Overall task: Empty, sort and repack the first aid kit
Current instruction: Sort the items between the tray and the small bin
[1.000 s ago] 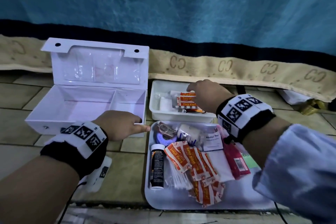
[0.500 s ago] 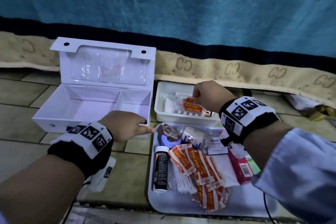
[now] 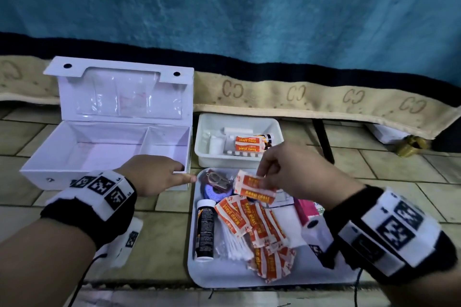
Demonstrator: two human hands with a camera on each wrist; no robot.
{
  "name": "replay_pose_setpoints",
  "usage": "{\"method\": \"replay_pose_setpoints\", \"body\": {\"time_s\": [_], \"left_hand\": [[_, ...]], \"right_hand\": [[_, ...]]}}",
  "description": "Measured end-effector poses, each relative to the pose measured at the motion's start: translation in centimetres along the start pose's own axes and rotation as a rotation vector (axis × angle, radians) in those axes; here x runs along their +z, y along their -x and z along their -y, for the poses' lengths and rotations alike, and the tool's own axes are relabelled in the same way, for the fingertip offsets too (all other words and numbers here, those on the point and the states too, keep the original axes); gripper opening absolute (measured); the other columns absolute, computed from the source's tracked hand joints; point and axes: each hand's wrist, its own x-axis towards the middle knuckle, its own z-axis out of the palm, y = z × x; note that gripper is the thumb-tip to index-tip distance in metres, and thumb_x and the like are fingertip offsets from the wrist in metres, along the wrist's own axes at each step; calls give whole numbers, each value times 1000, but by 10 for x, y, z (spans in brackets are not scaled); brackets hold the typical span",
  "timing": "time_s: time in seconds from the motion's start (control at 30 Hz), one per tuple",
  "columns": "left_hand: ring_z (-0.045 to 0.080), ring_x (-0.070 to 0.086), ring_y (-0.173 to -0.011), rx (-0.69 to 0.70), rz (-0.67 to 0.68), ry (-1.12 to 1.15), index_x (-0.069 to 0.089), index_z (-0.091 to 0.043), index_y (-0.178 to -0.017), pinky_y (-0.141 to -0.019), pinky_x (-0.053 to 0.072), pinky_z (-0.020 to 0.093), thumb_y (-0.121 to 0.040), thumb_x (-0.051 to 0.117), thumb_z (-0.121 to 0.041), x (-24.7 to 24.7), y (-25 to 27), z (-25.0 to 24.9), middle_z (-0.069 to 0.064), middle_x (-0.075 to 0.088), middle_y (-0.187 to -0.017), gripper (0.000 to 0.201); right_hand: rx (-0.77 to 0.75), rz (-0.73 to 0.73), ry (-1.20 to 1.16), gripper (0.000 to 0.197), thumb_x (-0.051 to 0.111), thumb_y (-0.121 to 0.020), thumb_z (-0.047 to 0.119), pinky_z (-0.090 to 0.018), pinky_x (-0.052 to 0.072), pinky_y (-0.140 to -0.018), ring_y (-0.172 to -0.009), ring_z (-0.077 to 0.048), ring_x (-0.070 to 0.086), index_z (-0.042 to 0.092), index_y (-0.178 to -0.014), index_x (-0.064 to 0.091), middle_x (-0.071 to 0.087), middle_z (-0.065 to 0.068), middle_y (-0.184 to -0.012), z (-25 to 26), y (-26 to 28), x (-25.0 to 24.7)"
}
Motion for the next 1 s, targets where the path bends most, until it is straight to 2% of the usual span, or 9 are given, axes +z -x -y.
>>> {"method": "replay_pose_setpoints", "body": {"time_s": [0.17, 0.37, 0.5, 0.57, 0.63, 0.7, 0.8, 0.9, 1.0], "left_hand": [[13, 49, -71, -17, 5, -12, 43, -24, -68, -68, 38, 27, -86, 32, -69, 0, 0, -1, -5, 49, -67, 50], [11, 48, -70, -22, 4, 2, 42, -27, -65, -71, 39, 29, -86, 32, -68, 0, 0, -1, -7, 48, -67, 47], [12, 48, -71, -23, 12, 2, 40, -28, -63, -72, 39, 29, -86, 32, -69, -1, 0, -1, -8, 48, -66, 47], [11, 47, -69, -19, 12, 6, 38, -29, -62, -71, 39, 29, -86, 32, -68, -1, 1, -1, -7, 47, -65, 47], [11, 46, -67, -15, 7, 8, 37, -29, -61, -69, 38, 29, -87, 32, -68, -1, 1, -1, -8, 46, -64, 47], [11, 46, -68, -15, 8, 2, 37, -29, -61, -68, 37, 29, -86, 32, -68, -1, 1, -1, -8, 46, -64, 47], [12, 47, -69, -17, 10, -6, 37, -28, -62, -68, 37, 28, -86, 31, -69, -1, 1, 0, -8, 47, -65, 48], [12, 46, -67, 0, 0, -7, 35, -28, -61, -66, 36, 29, -87, 31, -68, 0, 1, 1, -7, 46, -64, 48], [14, 47, -66, 19, -10, -1, 36, -27, -61, -65, 37, 29, -86, 31, -69, 1, 0, 2, -5, 47, -63, 49]], "right_hand": [[-1, 47, 44, 21, 80, -72, 18, -23, 49, -63, -74, -14, 64, 26, -72, 60, 62, 5, -74, -4, 1, 30], [-85, -31, 298, 9, 67, -82, 20, -30, 46, -72, -94, -22, 62, 21, -90, 65, 63, -1, -102, -2, 3, 52], [-76, -19, 294, 9, 68, -82, 26, -28, 47, -70, -89, -21, 63, 22, -89, 70, 66, 0, -97, 5, 0, 42], [-42, -87, 221, 10, 64, -85, 31, -27, 49, -71, -83, -20, 63, 23, -89, 69, 67, -1, -95, 7, -12, 26], [-36, -203, 240, 14, 55, -91, 25, -28, 48, -68, -80, -21, 60, 21, -97, 67, 66, -4, -99, 6, -32, 9], [-32, -264, 301, 24, 49, -93, 13, -30, 50, -74, -90, -24, 60, 19, -111, 63, 61, -6, -110, 1, -54, -2], [-34, -160, 440, 42, 46, -91, 6, -36, 50, -90, -111, -26, 56, 18, -130, 51, 55, -7, -126, -10, -86, -6], [-8, -11, 517, 47, 47, -91, 9, -41, 49, -93, -115, -28, 54, 22, -135, 45, 52, -7, -132, -17, -102, -1], [-15, 17, 569, 40, 50, -91, 13, -39, 49, -91, -112, -27, 54, 17, -131, 48, 54, -8, -127, -19, -108, 5]]}}
